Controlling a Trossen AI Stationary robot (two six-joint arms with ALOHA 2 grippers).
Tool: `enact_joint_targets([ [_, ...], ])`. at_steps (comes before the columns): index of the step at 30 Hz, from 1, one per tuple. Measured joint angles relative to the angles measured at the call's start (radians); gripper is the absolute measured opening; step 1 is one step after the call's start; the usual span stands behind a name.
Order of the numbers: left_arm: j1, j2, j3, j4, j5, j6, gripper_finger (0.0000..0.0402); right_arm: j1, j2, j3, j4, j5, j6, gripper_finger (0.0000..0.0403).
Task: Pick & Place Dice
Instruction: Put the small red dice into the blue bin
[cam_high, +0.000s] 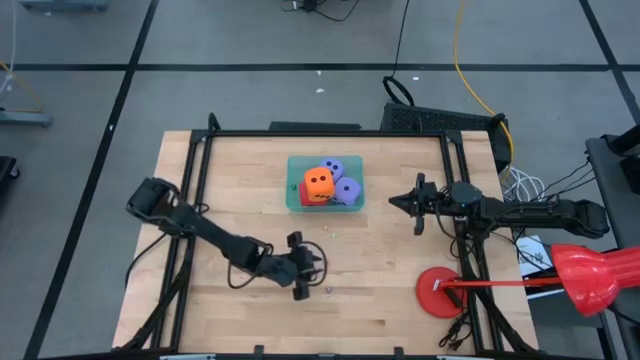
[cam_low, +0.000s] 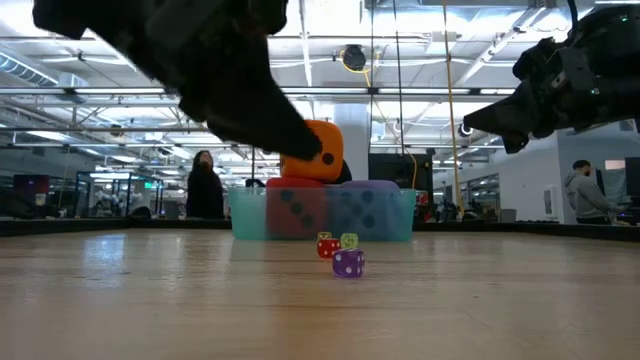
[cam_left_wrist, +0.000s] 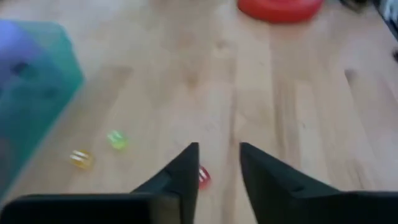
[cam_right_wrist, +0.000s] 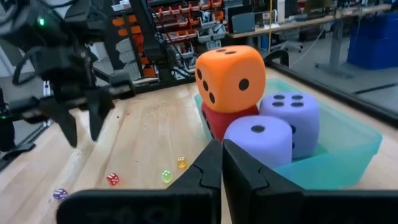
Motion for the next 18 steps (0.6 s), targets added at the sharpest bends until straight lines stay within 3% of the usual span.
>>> enact_joint_targets([
  [8, 0.005, 0.126, 0.000, 0.053, 0.049, 0.003, 0.0220, 0.003, 0.000, 0.000, -0.067, -0.028, 0.041, 0.0004],
  [18, 0.052, 0.209, -0.001, 0.126, 0.034, -0.063, 0.0230, 0.003, 0.000, 0.000, -0.072, -0.028, 0.046, 0.0004],
])
